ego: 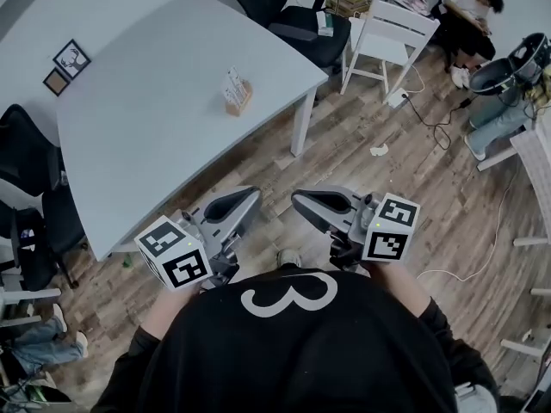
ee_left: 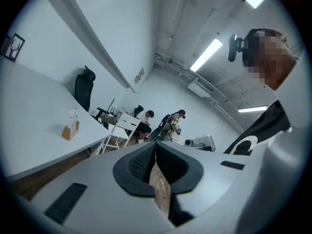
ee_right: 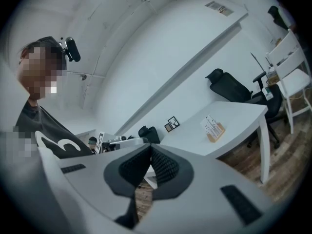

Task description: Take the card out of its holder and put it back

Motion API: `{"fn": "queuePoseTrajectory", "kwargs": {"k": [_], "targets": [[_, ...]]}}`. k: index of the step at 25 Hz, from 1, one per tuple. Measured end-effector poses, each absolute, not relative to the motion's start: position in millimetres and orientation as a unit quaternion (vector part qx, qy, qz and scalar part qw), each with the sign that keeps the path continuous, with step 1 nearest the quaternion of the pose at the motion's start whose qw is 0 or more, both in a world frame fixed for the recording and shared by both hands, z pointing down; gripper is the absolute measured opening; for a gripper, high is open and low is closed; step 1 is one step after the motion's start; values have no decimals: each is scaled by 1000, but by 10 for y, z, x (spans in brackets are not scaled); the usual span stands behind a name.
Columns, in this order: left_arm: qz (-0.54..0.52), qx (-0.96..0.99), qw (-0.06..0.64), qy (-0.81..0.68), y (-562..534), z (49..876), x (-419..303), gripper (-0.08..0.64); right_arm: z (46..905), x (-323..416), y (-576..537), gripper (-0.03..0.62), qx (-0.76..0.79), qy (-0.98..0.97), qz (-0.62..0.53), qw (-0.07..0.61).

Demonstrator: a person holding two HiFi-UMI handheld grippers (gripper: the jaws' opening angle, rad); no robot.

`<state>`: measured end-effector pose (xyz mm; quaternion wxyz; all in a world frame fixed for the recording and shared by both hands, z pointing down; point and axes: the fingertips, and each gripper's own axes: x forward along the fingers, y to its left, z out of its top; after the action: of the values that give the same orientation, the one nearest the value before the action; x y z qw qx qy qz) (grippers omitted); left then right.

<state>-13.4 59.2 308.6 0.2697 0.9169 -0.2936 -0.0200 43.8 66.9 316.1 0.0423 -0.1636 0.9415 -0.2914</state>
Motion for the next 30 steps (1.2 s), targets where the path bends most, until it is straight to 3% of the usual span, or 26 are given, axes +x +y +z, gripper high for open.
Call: {"fn": "queuePoseTrajectory", "kwargs": {"k": [11, 30], "targets": [[-32, 924, 241, -295, 429, 3027, 30, 15, 3167, 545, 436, 9, -146, 947, -282, 45], [-12, 909, 250, -332, -884, 3295, -696, 15, 3289, 68, -733, 9, -181, 933, -309, 31]]}}
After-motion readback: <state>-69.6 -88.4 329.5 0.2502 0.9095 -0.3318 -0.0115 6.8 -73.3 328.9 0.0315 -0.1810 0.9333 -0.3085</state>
